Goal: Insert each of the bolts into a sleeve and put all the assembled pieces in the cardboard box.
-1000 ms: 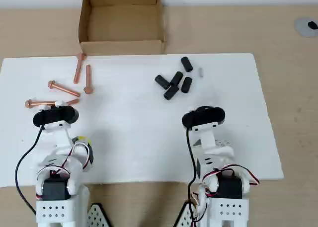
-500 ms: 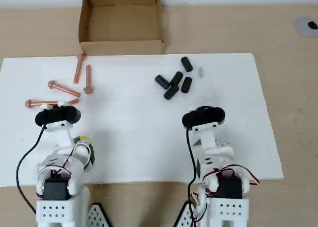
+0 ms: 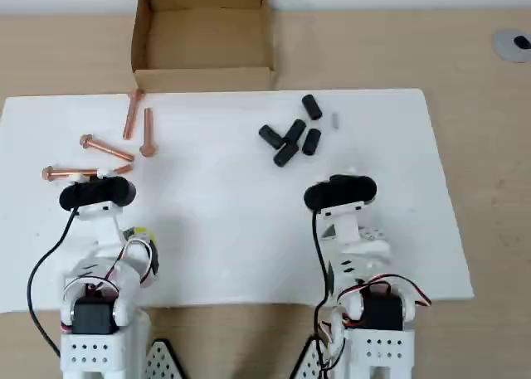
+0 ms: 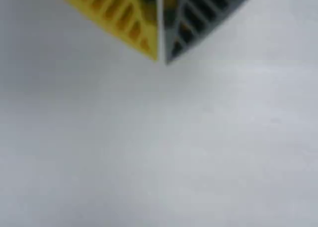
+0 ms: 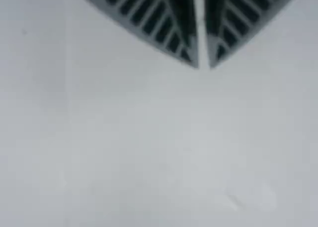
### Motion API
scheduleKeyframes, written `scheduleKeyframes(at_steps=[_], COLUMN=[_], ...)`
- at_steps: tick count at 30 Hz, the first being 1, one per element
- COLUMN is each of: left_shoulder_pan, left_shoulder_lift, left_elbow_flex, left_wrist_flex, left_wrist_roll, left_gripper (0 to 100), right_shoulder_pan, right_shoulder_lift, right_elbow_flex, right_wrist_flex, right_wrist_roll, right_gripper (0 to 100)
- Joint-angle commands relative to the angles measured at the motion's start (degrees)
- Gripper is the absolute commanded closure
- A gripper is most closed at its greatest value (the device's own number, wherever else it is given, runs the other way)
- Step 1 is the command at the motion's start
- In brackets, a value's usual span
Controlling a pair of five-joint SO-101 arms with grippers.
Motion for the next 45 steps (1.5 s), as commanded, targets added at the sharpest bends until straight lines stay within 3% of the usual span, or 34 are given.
scheduleKeyframes(at_steps=[1, 2, 7, 11, 16, 21, 24, 28, 34, 40, 45], left_shoulder_pan=[0.1, -0.5, -10.8, -12.7, -12.7, -12.4, -12.6, -12.3, -9.2, -11.3, -9.9], left_shoulder_lift=[-0.5, -0.5, 3.5, 20.8, 55.3, 85.8, 101.1, 111.3, 121.2, 131.0, 132.7], left_elbow_flex=[-0.7, -1.9, -15.7, -31.4, -64.3, -101.2, -115.2, -120.0, -122.3, -126.9, -130.5], left_wrist_flex=[-1.1, -1.1, -5.5, -4.5, 6.9, 25.5, 32.5, 32.4, 29.7, 16.4, 13.3], left_wrist_roll=[-7.4, -10.3, -5.5, -5.5, -5.4, -6.6, -9.6, -13.3, -23.0, -24.5, -24.3], left_gripper=[99, 98, 98, 98, 98, 98, 93, 90, 90, 90, 90], right_shoulder_pan=[1.5, 2.1, 7.7, 9.3, 9.5, 8.2, 7.3, 6.8, 6.3, 3.3, 0.9], right_shoulder_lift=[-6.1, -6.0, -3.6, 9.1, 37.1, 63.1, 75.7, 88.7, 100.8, 104.7, 104.7], right_elbow_flex=[-5.6, -7.2, -16.3, -27.9, -54.2, -87.3, -104.2, -118.2, -122.2, -122.2, -122.1], right_wrist_flex=[-1.5, -1.1, 3.8, 4.2, 6.2, 19.4, 28.9, 35.1, 33.8, 33.5, 32.4], right_wrist_roll=[-0.7, -0.7, 1.1, 3.7, 4.2, 4.4, 4.9, 3.9, 0.1, 0.5, 0.5], right_gripper=[98.9, 98.9, 98.9, 98.9, 98.9, 98.9, 98.9, 98.9, 98.9, 98.9, 98.9])
